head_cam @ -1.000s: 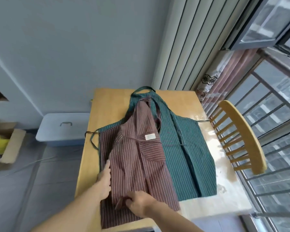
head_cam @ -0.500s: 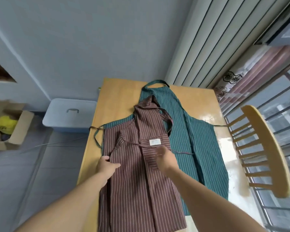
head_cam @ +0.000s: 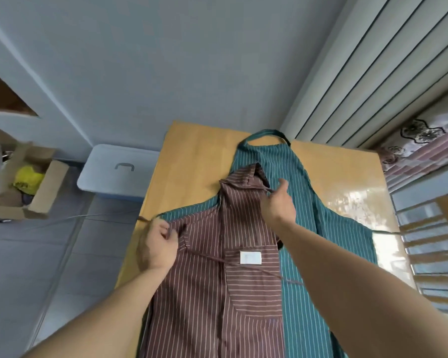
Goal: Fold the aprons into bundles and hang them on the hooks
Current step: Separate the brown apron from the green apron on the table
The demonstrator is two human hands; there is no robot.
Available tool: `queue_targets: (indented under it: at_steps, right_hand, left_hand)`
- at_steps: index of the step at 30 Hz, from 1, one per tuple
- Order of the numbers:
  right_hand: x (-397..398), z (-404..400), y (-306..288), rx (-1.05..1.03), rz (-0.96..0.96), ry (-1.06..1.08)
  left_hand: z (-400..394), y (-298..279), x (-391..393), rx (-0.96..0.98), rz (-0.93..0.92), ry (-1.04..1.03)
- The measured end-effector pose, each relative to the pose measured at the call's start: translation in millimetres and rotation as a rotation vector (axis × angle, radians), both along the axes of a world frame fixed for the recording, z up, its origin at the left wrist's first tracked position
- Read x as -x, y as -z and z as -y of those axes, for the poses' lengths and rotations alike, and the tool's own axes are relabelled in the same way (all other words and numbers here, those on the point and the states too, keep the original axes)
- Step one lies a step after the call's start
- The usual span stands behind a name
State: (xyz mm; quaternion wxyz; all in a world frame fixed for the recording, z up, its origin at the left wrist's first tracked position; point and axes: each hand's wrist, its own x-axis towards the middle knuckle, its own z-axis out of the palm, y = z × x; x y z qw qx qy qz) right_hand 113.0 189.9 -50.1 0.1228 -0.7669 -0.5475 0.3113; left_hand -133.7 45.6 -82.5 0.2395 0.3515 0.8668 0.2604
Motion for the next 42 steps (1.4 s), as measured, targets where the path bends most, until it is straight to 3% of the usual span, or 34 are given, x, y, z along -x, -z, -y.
queue_targets:
  at_steps: [2, 4, 6, 10, 12, 15, 19, 22, 25, 29, 34, 39, 42]
  right_hand:
    - [0, -34, 4, 0.079, -0.081, 0.078]
    - [-3, -59, 10, 0.196, -0.194, 0.165]
    - [-8, -79, 18, 0.241, -0.157, 0.109]
    - [-8, -106, 20, 0.228, 0.093, -0.189]
    - [-7, -115, 18, 0.106, 0.067, -0.13]
    - [-5, -126, 3, -0.168, -0.199, 0.08]
    - [-18, -143, -28, -0.299, -0.099, -0.12]
    - [-26, -159, -51, -0.142, -0.216, -0.198]
    - [-34, -172, -64, 0.075, -0.212, -0.181]
    - [-45, -163, -52, 0.42, 0.159, -0.249]
    - [-68, -142, -27, 0.751, -0.188, -0.201]
    - [-51, -151, -34, 0.471, -0.65, -0.26]
    - [-35, -151, -56, 0.569, -1.023, -0.385]
  left_hand:
    - [-26, 1, -13, 0.119, 0.122, 0.169]
    - [-41, 0, -24, 0.409, 0.161, 0.351]
    - [-51, 7, -34, 0.604, 0.175, 0.425]
    - [-63, 22, -39, 0.662, 0.131, 0.415]
    - [-65, 22, -35, 0.684, 0.108, 0.431]
    - [-68, 20, -30, 0.71, 0.088, 0.448]
    - [-74, 20, -26, 0.734, 0.073, 0.454]
    - [-74, 21, -27, 0.725, 0.077, 0.45]
    - [-75, 19, -27, 0.727, 0.085, 0.44]
    - [-77, 18, -27, 0.73, 0.084, 0.447]
    - [-77, 16, -27, 0.729, 0.08, 0.448]
    - [-79, 19, -25, 0.739, 0.092, 0.454]
    - [-80, 16, -26, 0.733, 0.09, 0.465]
